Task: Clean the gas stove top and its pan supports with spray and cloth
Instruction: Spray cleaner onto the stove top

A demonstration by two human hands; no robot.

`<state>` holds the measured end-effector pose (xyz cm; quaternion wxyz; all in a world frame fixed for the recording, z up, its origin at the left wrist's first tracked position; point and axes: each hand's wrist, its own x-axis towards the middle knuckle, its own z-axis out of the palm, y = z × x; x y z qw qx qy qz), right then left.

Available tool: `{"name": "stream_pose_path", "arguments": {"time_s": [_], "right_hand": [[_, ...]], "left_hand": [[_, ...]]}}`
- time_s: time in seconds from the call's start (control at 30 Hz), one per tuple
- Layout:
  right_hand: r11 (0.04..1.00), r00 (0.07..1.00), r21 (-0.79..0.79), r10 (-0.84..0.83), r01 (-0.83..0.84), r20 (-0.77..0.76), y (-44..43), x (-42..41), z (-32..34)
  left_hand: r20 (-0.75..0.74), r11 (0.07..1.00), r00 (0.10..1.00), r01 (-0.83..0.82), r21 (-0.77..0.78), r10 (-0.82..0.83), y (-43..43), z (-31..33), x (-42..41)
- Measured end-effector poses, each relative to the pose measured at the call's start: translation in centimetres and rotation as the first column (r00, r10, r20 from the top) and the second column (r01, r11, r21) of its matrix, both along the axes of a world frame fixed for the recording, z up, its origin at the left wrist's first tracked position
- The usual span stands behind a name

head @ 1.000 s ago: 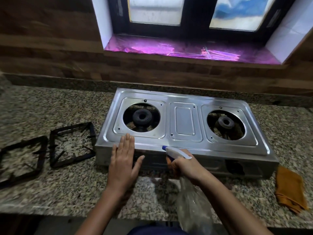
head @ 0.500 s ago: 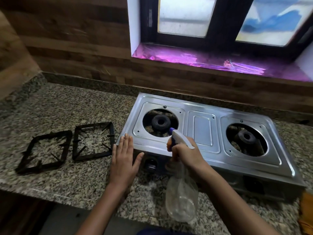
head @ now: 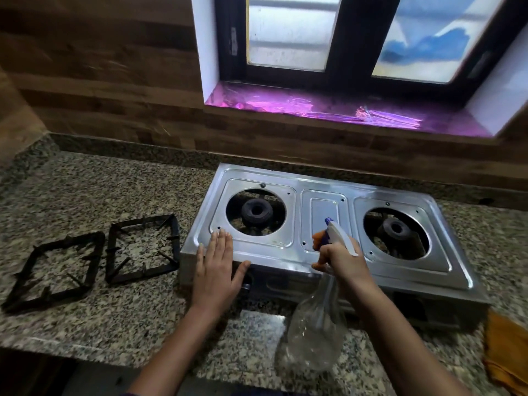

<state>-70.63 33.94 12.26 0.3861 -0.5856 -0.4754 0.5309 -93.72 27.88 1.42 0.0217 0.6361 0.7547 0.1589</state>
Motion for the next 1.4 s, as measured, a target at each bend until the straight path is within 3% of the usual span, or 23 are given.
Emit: {"name": "stream_pose_path", "arguments": {"time_s": [0.2, 0.5, 0.63, 0.87, 1.1, 1.3, 1.4], "right_hand": [[0.977, 0.976, -0.013, -0.215, 0.215, -0.035, -0.9, 3.8, -0.8], [0.985, 0.988, -0.078, -0.155, 0.155, 0.01, -2.7, 8.8, -0.3], [0.993, 0.999, -0.116, -0.025, 0.029, 0.036, -3.4, 10.1, -0.2], [0.993, 0.999, -0.117, 0.01, -0.006, 0.037, -4.4, 12.7, -0.8], [0.971, 0.975, -0.089, -0.224, 0.222, -0.011, -3.8, 16.6, -1.4], [0.893, 0.899, -0.105, -0.436, 0.438, 0.039, -2.4, 21.6, -2.0], [0.882, 0.89, -0.121, -0.45, 0.455, 0.065, -1.6, 23.6, -1.5]], "left_hand": [[-0.055, 0.988, 0.987, 0.149, -0.039, -0.151, 1.4, -0.1, 4.4], [-0.079, 0.936, 0.934, 0.342, -0.084, -0.349, 3.2, 0.8, 10.8], [-0.087, 0.934, 0.932, 0.345, -0.092, -0.353, 3.6, 0.8, 12.3], [-0.081, 0.955, 0.953, 0.287, -0.071, -0.292, 4.0, 0.4, 13.3], [-0.058, 0.952, 0.952, 0.297, -0.076, -0.301, 5.1, 0.9, 16.1], [-0.05, 0.925, 0.925, 0.371, -0.086, -0.376, 6.6, 1.1, 20.3], [-0.048, 0.912, 0.914, 0.396, -0.105, -0.402, 7.8, 1.2, 22.3]]}}
